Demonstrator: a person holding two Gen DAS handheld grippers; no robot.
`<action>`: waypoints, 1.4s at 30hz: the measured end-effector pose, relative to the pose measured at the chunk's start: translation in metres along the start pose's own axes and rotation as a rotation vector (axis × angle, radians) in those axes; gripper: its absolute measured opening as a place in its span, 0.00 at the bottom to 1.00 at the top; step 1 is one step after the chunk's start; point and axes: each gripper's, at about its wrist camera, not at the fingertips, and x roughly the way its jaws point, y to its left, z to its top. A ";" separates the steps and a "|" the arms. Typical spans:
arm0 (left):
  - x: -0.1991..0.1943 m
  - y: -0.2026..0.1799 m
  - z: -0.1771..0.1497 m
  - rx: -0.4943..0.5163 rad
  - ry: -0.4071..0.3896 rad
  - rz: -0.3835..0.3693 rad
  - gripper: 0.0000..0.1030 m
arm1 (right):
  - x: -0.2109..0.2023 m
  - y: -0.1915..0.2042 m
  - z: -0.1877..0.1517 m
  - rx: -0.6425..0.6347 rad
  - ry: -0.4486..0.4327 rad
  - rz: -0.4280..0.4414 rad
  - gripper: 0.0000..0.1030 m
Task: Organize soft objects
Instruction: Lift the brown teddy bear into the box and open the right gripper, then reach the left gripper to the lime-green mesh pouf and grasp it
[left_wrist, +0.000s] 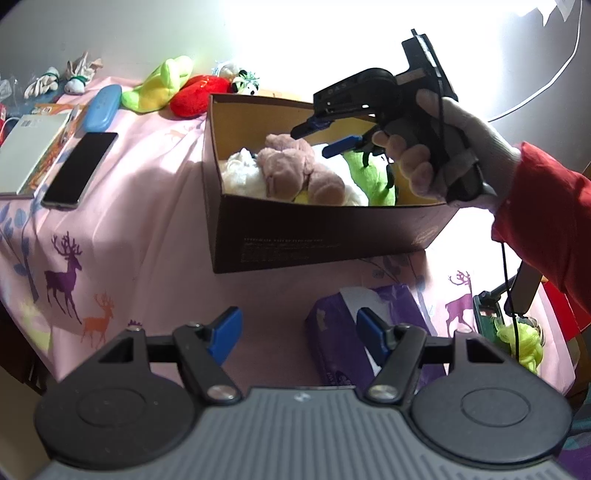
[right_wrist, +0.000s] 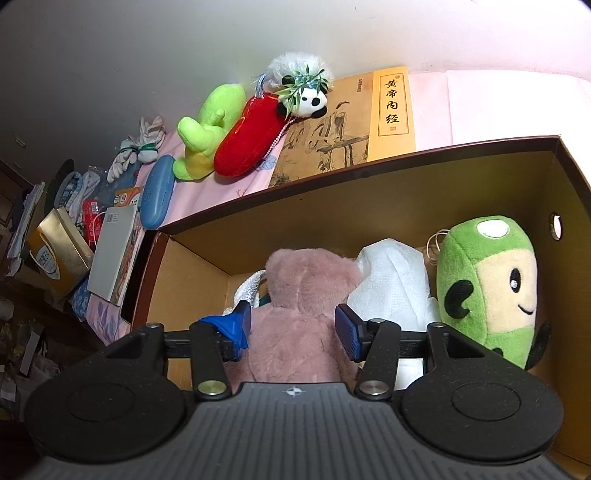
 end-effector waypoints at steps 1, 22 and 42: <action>0.001 -0.002 0.002 0.002 0.002 0.008 0.67 | -0.004 0.000 -0.002 -0.002 -0.002 0.011 0.35; 0.019 -0.061 0.014 -0.051 0.064 0.201 0.67 | -0.125 -0.011 -0.101 -0.096 -0.128 0.097 0.35; 0.046 -0.202 -0.028 0.053 0.111 0.160 0.68 | -0.237 -0.122 -0.199 0.033 -0.125 0.265 0.35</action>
